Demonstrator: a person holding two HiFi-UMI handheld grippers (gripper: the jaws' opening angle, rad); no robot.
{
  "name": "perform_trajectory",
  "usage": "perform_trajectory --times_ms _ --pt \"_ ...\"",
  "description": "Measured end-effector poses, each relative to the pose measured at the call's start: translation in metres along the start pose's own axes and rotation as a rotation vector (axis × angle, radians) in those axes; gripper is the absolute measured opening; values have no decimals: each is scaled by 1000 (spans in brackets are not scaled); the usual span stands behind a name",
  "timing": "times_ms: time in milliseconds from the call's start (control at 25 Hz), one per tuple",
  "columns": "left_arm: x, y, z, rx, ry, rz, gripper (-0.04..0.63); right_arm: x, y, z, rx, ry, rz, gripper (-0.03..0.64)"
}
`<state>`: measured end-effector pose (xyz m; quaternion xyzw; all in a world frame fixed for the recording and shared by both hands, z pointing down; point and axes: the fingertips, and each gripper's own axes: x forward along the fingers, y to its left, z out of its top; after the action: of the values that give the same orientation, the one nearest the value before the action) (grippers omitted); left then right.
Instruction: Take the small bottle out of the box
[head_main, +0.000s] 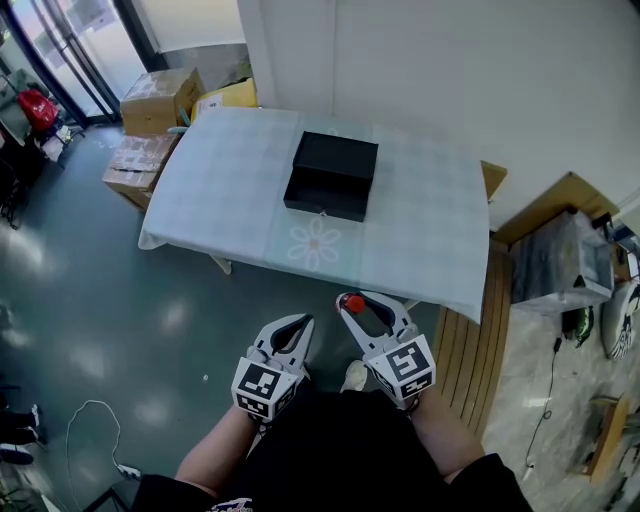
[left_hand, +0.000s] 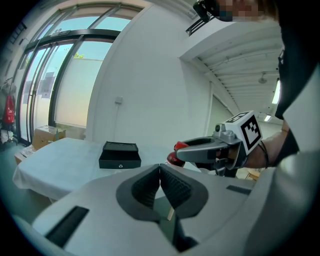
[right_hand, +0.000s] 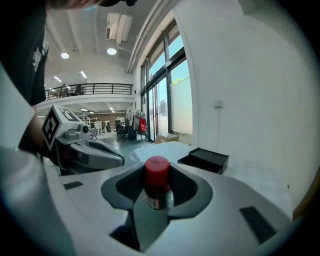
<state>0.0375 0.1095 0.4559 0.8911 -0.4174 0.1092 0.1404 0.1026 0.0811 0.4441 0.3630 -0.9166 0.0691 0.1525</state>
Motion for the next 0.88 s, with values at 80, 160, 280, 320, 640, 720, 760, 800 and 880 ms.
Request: perform_trajectory --times_ms 80,160,280,320,640,720,760,800,880 --pt "0 -5 -1 -3 2 7 28 -4 0 -3 0 1 10 161" --pt "1 -9 -2 -11 0 18 28 -8 -1 -4 -2 3 18 161" --pt "3 -14 -3 -9 0 26 28 -11 -2 -6 -7 1 31 161" --pt "3 -16 -3 -7 0 28 29 -12 -1 -7 -8 0 36 161" --pt "-3 -25 -5 -5 -6 56 28 -19 3 -11 -23 0 60 161" --pt "-4 -27 -5 -9 -8 63 28 -21 2 -10 -23 -4 63 161" --pt "-4 -28 -5 -11 -9 66 28 -22 2 -10 -24 -6 65 161" --pt "-4 -29 -4 -9 -10 66 28 -23 2 -9 -24 -8 67 161" --pt "-4 -32 -3 -2 -12 66 28 -25 2 -9 -27 -10 70 161"
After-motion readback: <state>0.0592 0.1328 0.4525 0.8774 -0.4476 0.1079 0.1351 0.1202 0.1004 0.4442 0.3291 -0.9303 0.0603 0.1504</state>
